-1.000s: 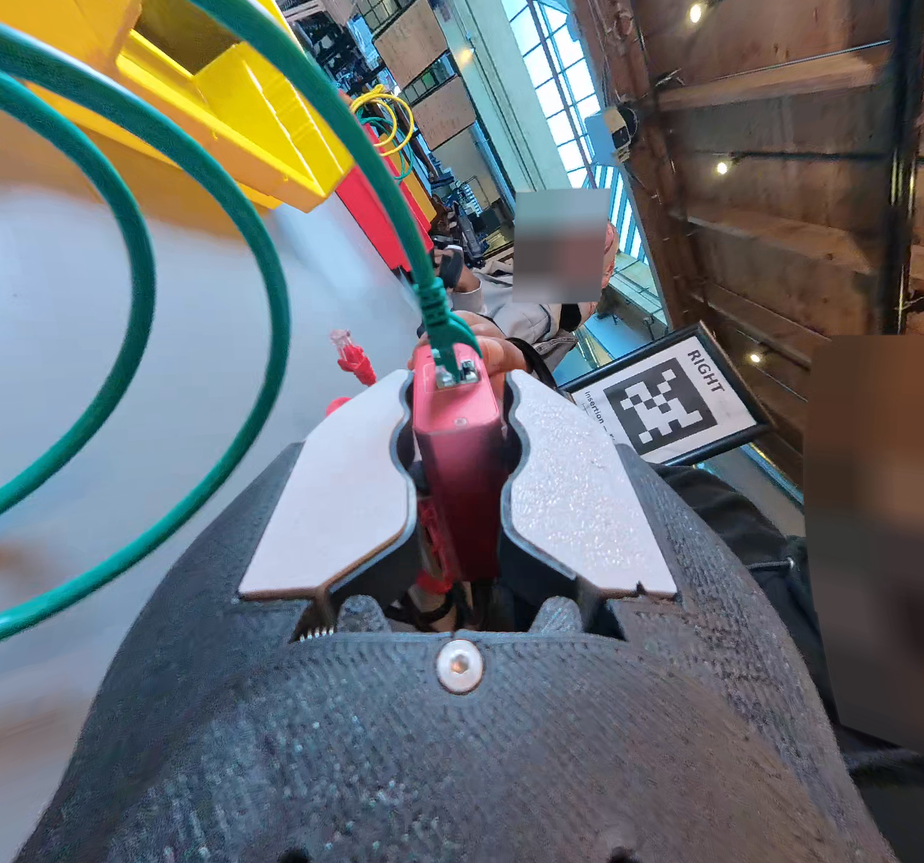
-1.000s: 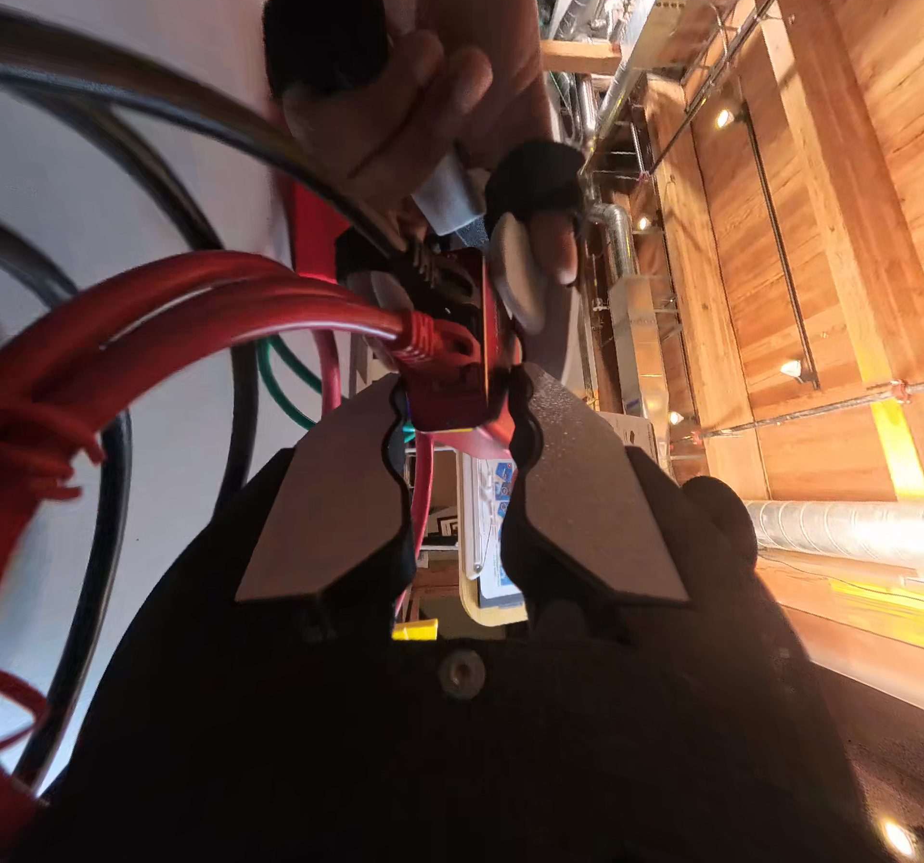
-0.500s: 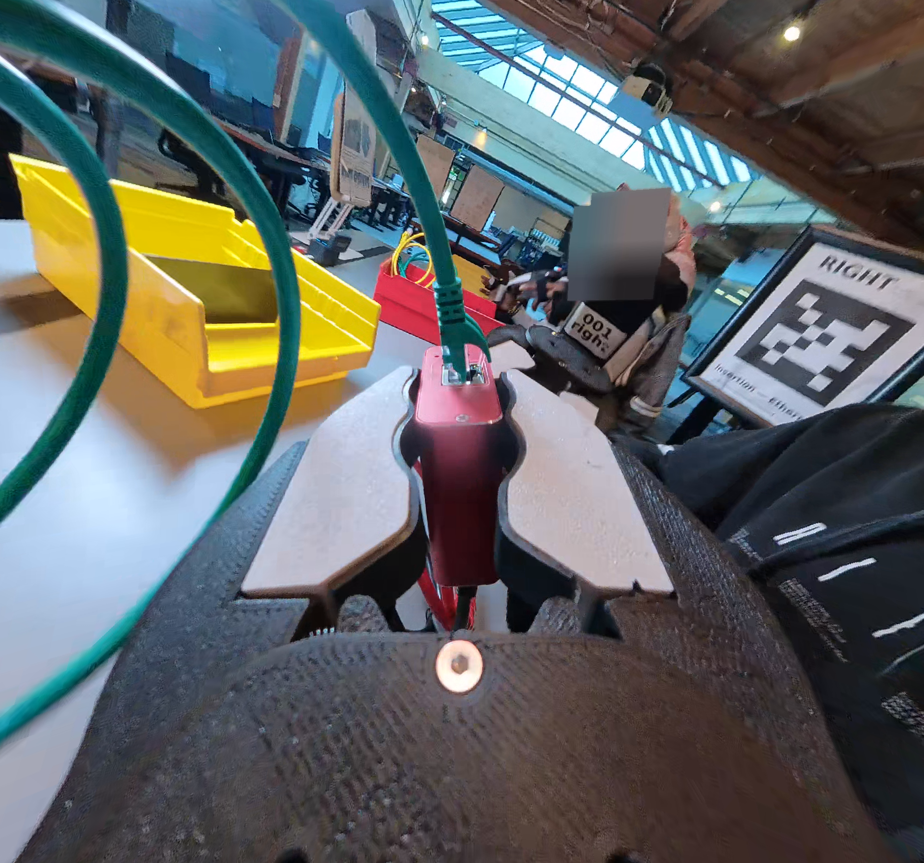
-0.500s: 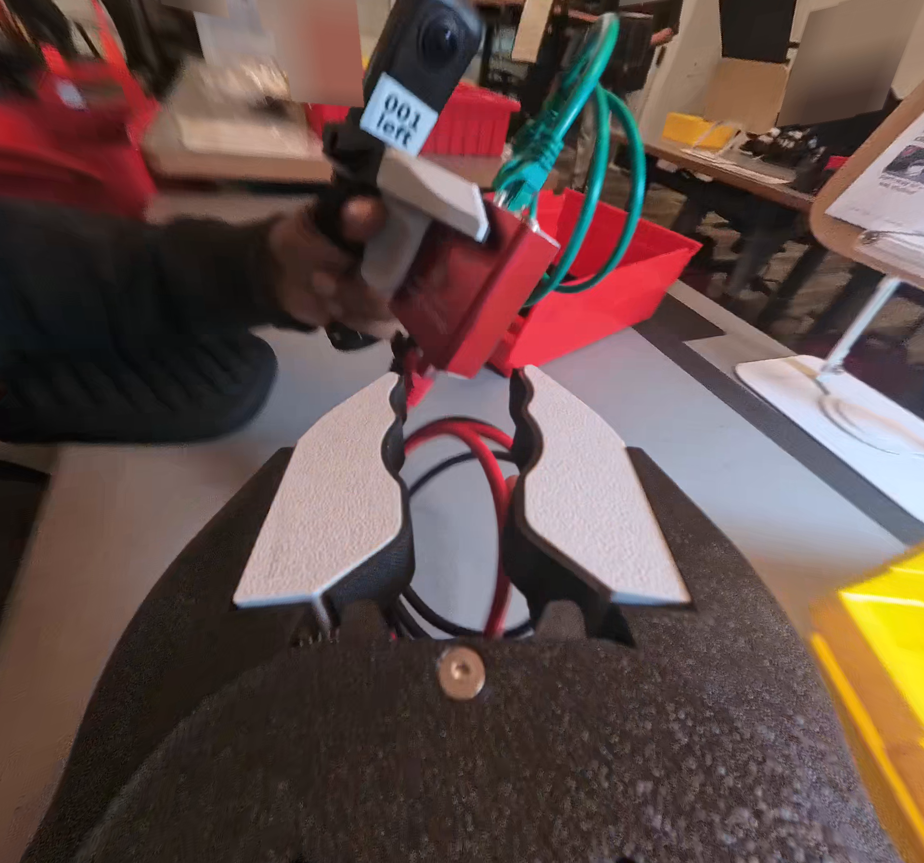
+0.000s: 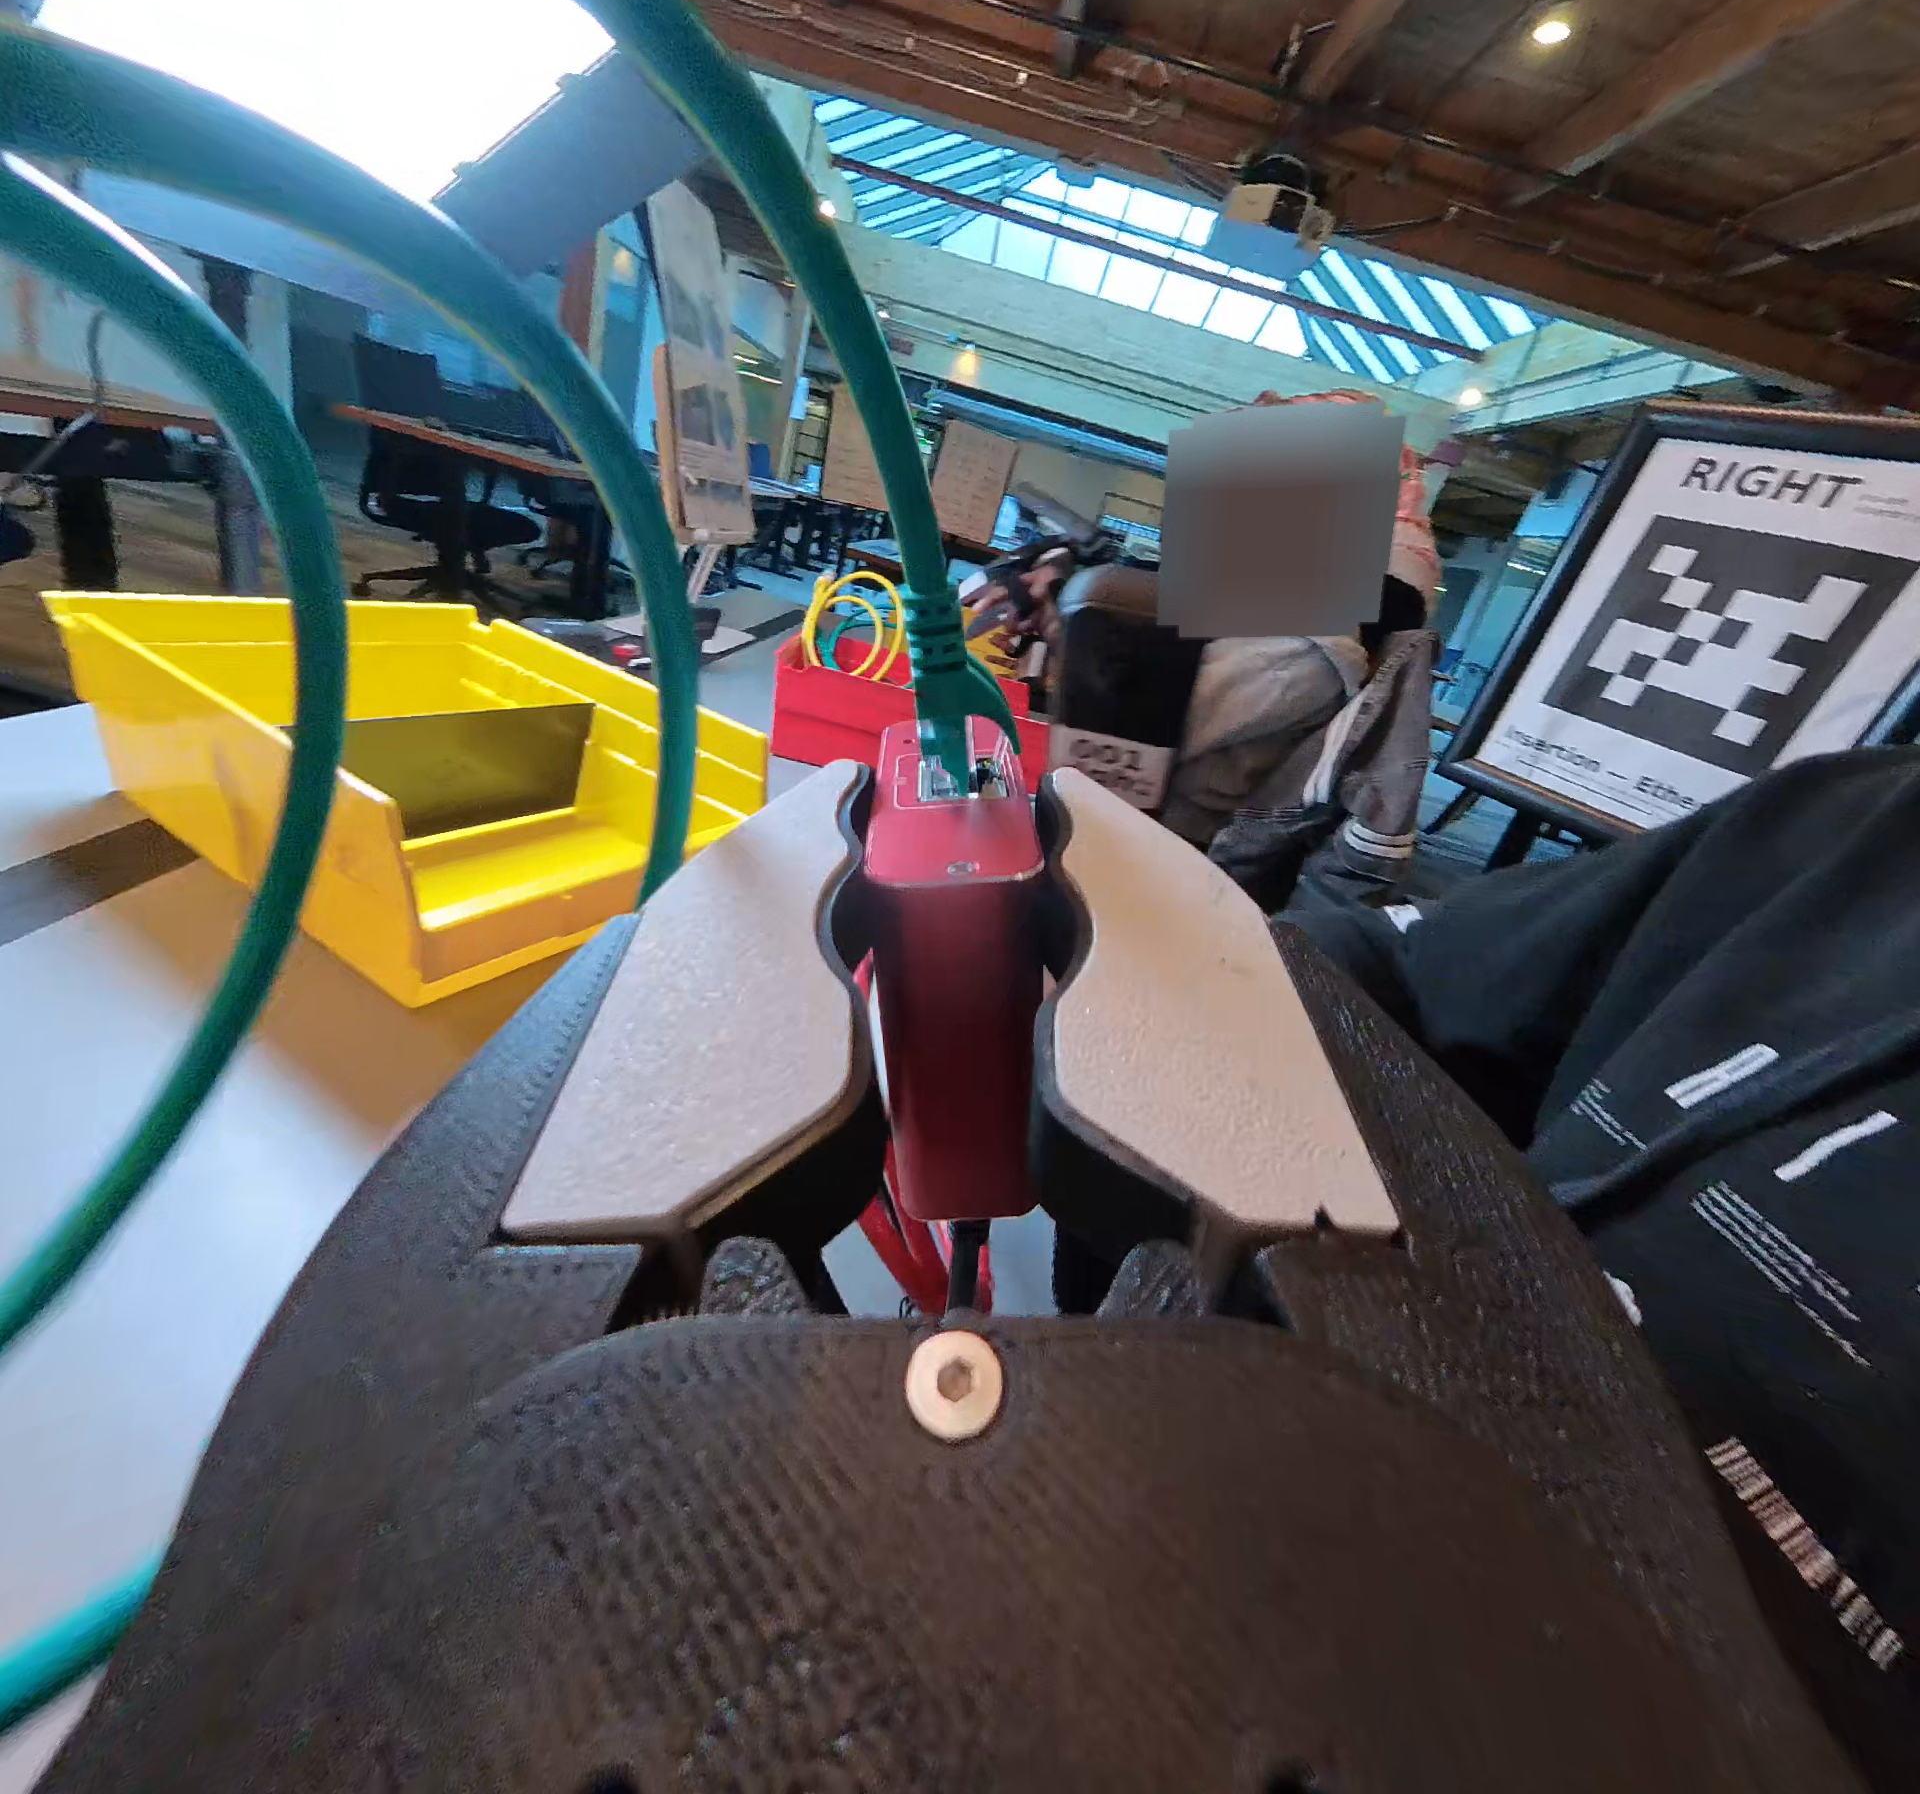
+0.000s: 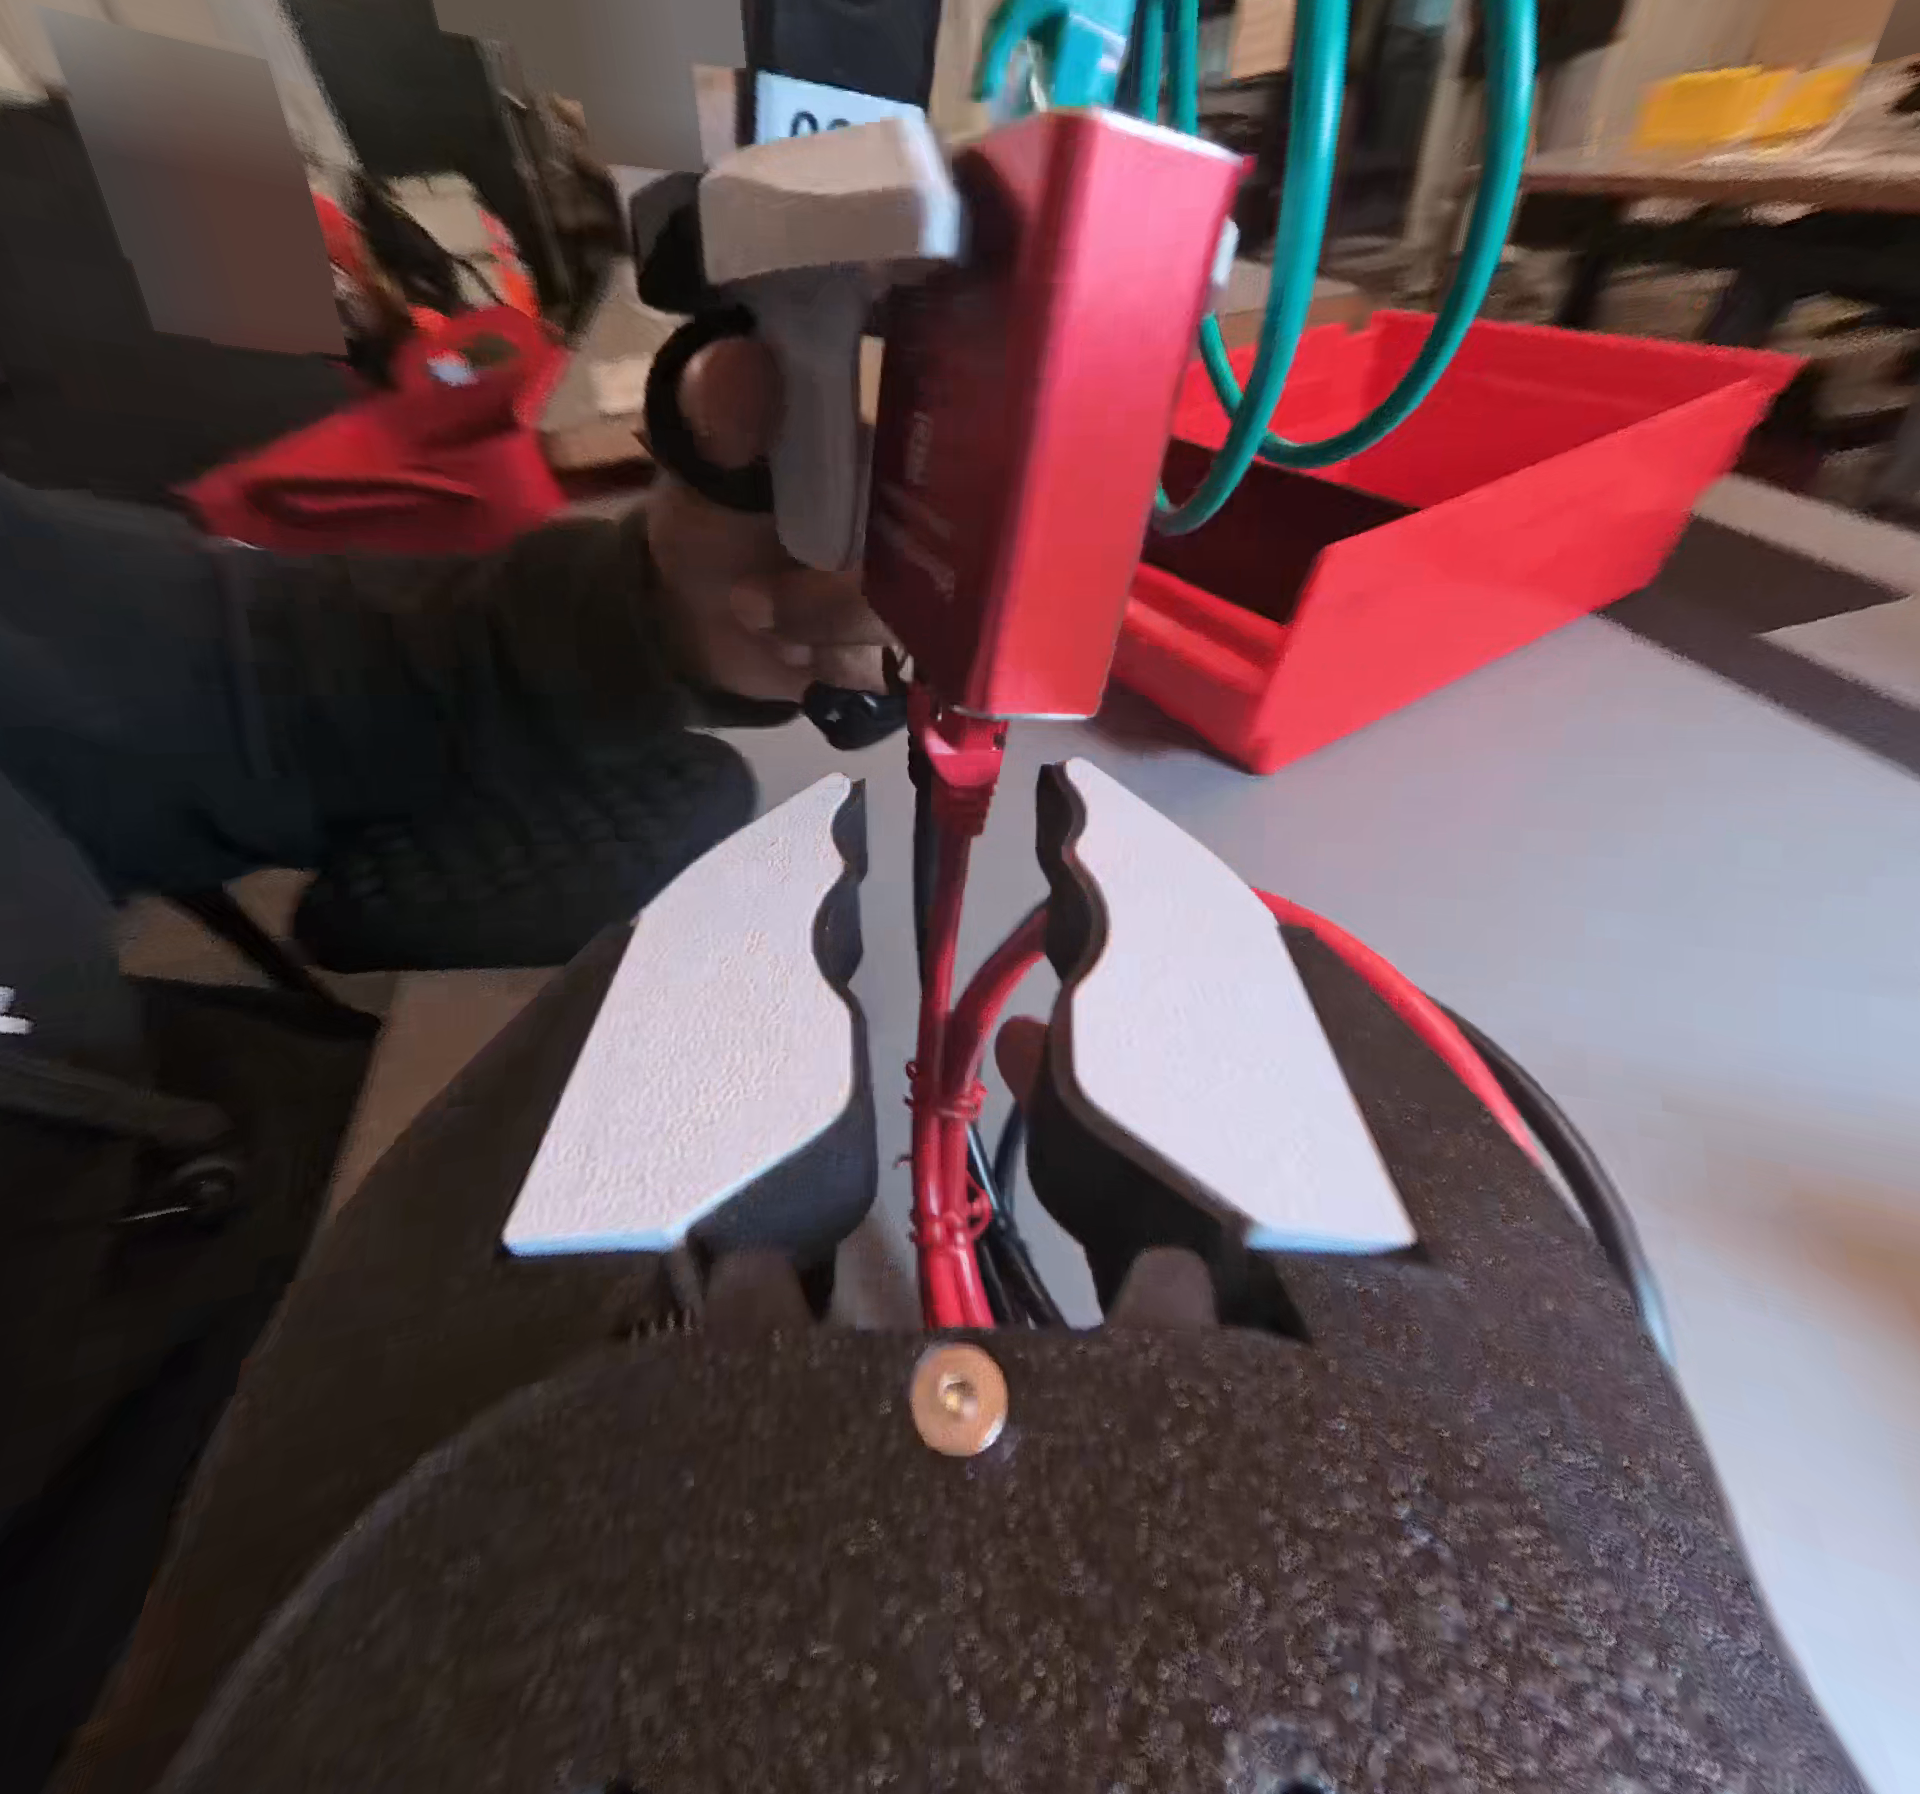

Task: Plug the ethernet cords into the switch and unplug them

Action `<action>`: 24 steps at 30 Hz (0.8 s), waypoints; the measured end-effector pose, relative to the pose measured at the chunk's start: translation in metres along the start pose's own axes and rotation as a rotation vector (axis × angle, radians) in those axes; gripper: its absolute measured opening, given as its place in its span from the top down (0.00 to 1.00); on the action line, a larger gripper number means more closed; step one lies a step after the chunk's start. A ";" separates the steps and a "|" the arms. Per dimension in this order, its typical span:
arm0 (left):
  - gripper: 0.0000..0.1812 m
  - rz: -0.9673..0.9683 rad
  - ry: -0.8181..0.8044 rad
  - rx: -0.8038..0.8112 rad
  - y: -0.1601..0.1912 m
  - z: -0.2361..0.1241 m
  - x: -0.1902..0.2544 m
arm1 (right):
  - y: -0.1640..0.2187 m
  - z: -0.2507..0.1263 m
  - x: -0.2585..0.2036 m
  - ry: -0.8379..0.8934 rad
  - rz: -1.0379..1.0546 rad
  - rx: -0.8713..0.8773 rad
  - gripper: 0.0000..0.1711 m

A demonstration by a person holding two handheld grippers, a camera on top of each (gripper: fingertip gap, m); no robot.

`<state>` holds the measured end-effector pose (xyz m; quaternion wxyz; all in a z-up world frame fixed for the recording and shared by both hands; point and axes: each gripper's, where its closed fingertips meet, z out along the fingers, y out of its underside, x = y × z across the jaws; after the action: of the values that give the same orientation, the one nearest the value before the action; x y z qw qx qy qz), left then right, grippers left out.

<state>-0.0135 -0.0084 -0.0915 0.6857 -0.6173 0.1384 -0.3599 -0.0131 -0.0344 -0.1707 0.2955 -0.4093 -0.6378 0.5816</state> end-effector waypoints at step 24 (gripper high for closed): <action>0.85 0.141 -0.026 -0.099 0.018 0.002 0.008 | -0.027 -0.015 -0.002 -0.098 0.156 0.225 0.91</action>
<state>-0.0009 -0.0132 -0.1058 0.6797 -0.6438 0.1904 -0.2955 -0.0044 -0.0282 -0.1419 0.2619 -0.3932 -0.5483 0.6900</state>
